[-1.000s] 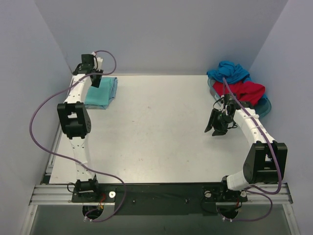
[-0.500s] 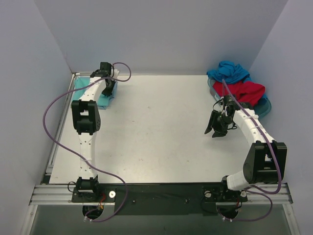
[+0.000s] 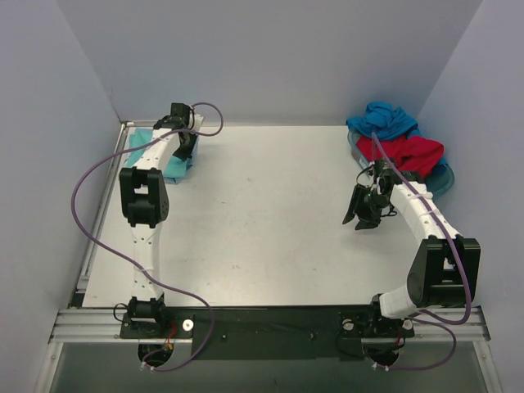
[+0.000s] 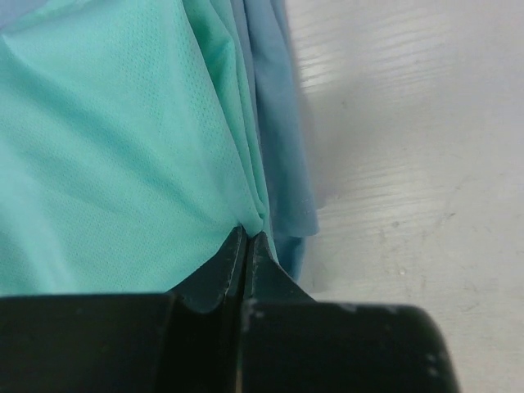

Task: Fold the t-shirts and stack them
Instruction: Smooth out wrinkles on the folded tshirt

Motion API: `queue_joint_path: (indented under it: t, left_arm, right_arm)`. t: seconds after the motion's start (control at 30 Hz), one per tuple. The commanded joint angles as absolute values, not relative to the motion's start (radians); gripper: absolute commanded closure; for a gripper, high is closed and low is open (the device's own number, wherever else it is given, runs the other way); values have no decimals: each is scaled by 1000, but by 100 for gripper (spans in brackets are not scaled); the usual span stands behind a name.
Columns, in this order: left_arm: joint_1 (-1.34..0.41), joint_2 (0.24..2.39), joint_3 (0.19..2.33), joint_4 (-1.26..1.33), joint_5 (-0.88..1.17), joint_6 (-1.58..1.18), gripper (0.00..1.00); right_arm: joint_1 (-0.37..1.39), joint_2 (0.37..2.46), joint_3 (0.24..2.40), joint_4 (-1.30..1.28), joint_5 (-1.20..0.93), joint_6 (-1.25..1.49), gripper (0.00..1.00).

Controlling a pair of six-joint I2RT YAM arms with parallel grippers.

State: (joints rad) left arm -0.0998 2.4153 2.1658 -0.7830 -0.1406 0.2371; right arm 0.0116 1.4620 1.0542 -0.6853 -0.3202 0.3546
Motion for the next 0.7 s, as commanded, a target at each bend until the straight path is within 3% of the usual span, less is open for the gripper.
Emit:
queue_joint_path:
  t: [0.0,0.17,0.33,0.53,0.67]
  left_arm:
    - [-118,2355,2186,-772,-106,210,100]
    - [-121,2367,2163,-792,-97,227,100]
    - [-118,2382,2161,-811,-80,245,65]
    - [-121,2303,2088,-813,124,284,54]
    - [-115,2266,2042,-812,105,296,49]
  right_arm:
    - [3,1453,1055,-721,-307,339,61]
    - [5,1456,1057,-721,-310,339,61]
    - [3,1460,1071,-722,-314,339,61]
    - [5,1463,1086,-727,-314,336,60]
    - [3,1462,1086,-726,-314,333,60]
